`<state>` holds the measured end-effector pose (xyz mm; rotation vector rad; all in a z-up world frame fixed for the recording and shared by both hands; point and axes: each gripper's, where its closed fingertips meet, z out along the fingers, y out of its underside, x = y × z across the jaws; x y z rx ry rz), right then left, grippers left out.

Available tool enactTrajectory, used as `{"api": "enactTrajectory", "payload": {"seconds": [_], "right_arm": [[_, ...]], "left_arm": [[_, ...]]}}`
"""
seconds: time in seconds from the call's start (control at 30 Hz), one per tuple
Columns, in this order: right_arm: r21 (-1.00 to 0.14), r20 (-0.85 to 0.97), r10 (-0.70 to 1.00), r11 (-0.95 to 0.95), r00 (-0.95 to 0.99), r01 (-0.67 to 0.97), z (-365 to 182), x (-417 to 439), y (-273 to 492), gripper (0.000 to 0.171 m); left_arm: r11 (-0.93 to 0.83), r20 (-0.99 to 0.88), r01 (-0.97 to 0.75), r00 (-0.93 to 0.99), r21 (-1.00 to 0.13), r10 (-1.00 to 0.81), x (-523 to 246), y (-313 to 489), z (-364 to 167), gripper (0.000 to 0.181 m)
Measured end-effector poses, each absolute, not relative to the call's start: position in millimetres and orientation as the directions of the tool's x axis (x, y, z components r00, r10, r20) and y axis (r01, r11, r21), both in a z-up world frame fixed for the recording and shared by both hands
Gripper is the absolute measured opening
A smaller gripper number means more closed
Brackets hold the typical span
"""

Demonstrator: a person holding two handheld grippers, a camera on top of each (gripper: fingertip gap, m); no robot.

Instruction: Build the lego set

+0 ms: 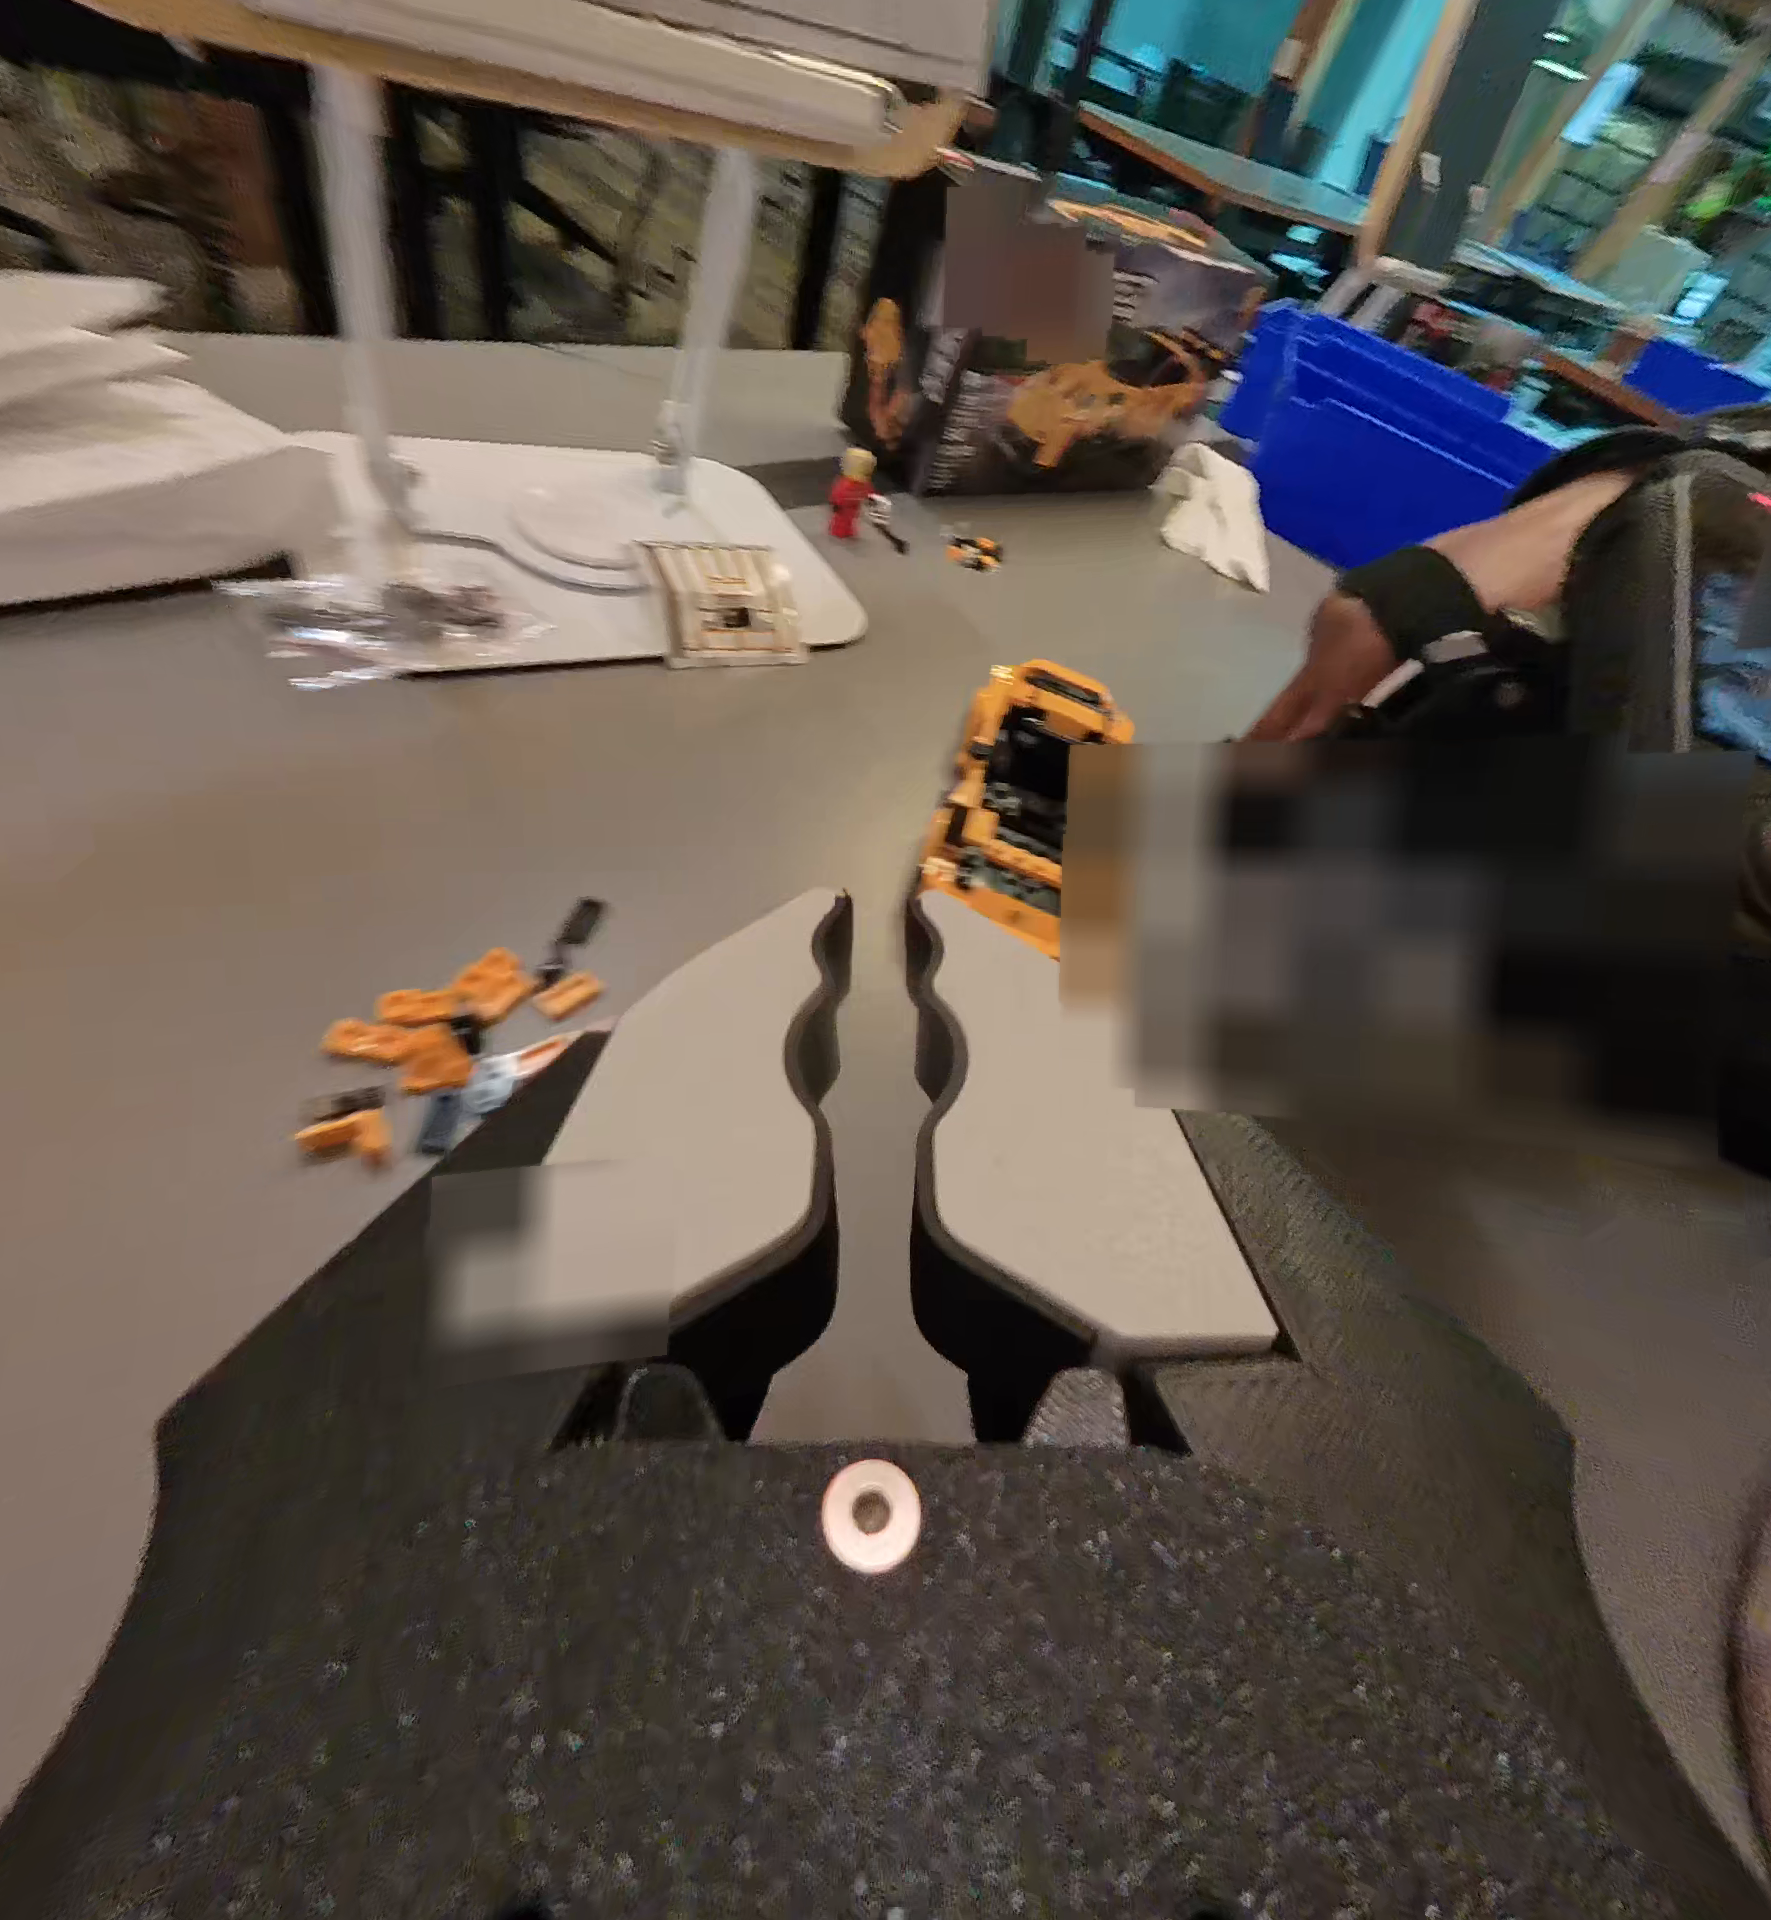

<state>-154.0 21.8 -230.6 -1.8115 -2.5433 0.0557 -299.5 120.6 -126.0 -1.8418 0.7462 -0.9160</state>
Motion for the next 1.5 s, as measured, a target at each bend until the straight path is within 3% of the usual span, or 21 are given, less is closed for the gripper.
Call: {"api": "enactTrajectory", "payload": {"seconds": [0.2,0.6,0.77,0.9,1.03,1.17,1.37,1.5], "right_arm": [[-0.068,-0.005,0.950,0.312,-0.313,0.947,-230.7,-154.2,21.7,0.016],[-0.192,-0.023,0.973,0.219,-0.228,0.957,-226.0,-154.4,21.9,0.031],[-0.456,0.028,0.997,0.072,-0.067,0.887,-192.2,-164.6,31.4,0.034],[-0.753,0.081,0.980,-0.058,0.180,0.655,-143.3,-167.0,48.0,0.033],[-0.881,0.073,0.910,-0.133,0.409,0.454,-133.9,-143.4,58.1,0.030],[-0.938,-0.005,0.872,-0.174,0.490,0.299,-140.0,-129.2,58.5,0.025],[-0.958,-0.034,0.875,-0.166,0.484,0.232,-133.7,-119.9,57.3,0.021],[-0.964,-0.059,0.882,-0.171,0.467,0.202,-133.1,-115.6,53.7,0.020]], "left_arm": [[-0.342,0.204,-0.058,0.705,-0.938,-0.680,-351.3,142.8,-119.8,0.008],[-0.380,0.193,-0.102,0.725,-0.919,-0.662,-355.5,144.9,-136.6,0.010],[-0.400,0.167,-0.138,0.753,-0.906,-0.637,-361.0,148.9,-145.7,0.010],[-0.419,0.091,-0.246,0.764,-0.874,-0.638,-362.7,155.0,-158.8,0.012],[-0.432,-0.041,-0.449,0.729,-0.782,-0.683,-362.5,170.2,-164.4,0.010],[-0.500,-0.112,-0.643,0.671,-0.581,-0.733,-363.7,192.7,-176.8,0.011],[-0.604,0.072,-0.702,0.628,-0.377,-0.775,-354.5,211.5,-208.8,0.012],[-0.639,0.172,-0.692,0.622,-0.336,-0.764,-347.7,213.1,-216.9,0.013]]}}
